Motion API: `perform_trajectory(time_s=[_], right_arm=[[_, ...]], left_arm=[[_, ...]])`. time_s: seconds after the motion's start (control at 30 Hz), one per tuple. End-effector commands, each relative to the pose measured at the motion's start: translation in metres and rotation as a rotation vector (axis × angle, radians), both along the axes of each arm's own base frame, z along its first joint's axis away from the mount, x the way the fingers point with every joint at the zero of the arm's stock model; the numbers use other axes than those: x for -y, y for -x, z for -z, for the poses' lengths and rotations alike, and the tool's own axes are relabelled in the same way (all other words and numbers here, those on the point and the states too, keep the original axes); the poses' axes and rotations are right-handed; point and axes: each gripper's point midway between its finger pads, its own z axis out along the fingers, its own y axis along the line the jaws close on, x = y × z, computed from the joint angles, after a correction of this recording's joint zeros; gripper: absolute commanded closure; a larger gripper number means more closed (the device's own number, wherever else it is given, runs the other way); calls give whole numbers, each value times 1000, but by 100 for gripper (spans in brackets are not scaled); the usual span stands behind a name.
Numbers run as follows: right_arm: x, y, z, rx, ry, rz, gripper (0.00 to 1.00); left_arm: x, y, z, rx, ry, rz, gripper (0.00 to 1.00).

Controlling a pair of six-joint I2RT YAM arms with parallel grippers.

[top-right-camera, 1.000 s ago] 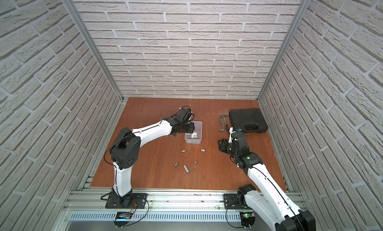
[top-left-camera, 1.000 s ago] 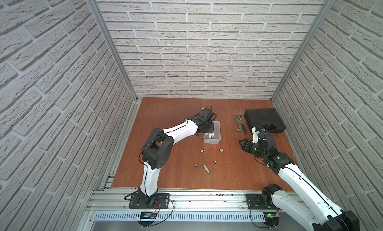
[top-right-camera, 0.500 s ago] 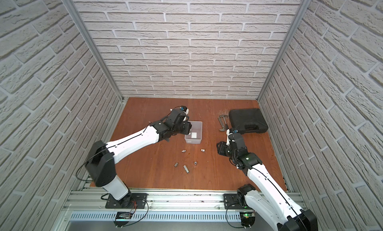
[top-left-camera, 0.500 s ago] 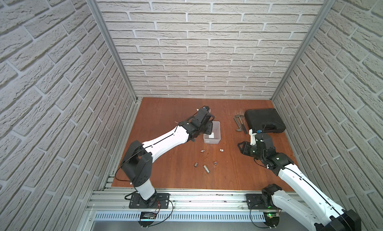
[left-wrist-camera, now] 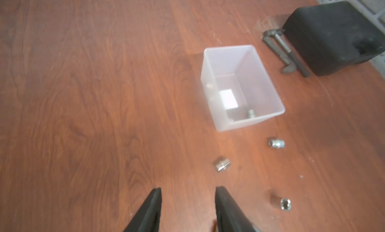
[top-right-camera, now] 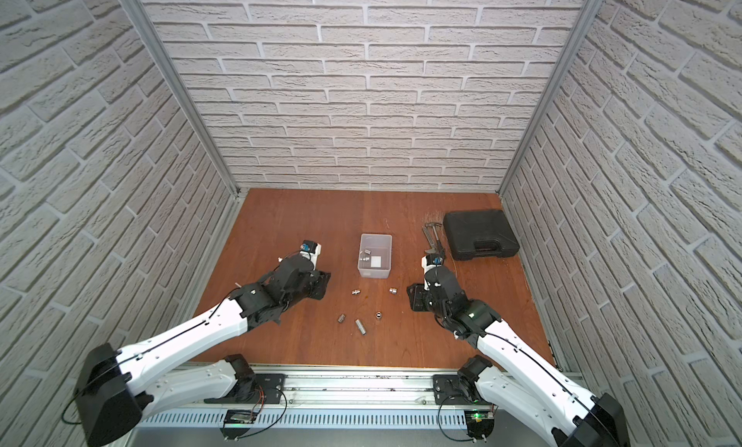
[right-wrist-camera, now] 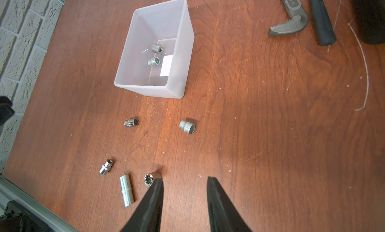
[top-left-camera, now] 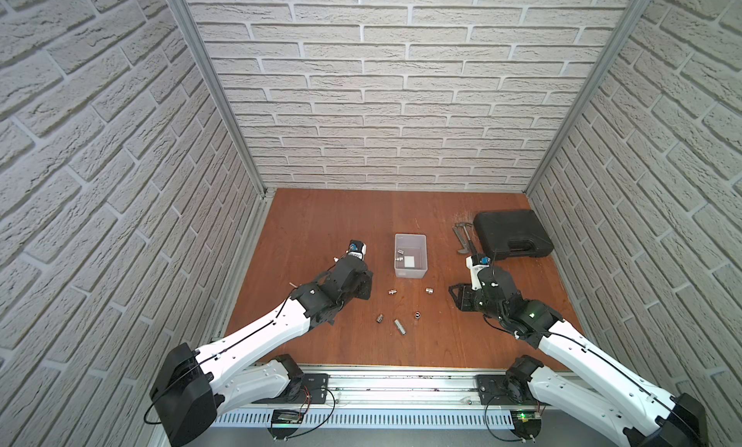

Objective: Put the socket on the desktop into the storage box
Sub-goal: Pick up the socket head at the center of the board.

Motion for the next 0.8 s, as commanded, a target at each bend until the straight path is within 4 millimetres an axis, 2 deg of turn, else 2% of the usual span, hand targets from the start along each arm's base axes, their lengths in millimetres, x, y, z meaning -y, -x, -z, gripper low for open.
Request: perform_trajectory(time_s=[0.0,0.17,0.27,0.47,0.6,0.7,0.77], right_arm=[[-6,0,6,16,-25,10,60],[-18,3,20,4,-42,7,59],[-26,3,27,-11,-31,0,59],[-49,-3,27,-5,53,-37,59],[-53,-10,36,-21,107,-16,59],[-47,-17,43,-43,173,28,58],[-48,-23,45,-52,201,42,54]], left_arm=[[-10,2,7,21,39,-63,51],[-10,6,30,-29,49,-77,54],[-6,5,33,-39,40,-71,55],[0,4,35,-36,53,-65,55],[3,4,39,-48,41,-57,55],[3,5,42,-56,39,-60,55],[3,5,43,-58,38,-59,56]])
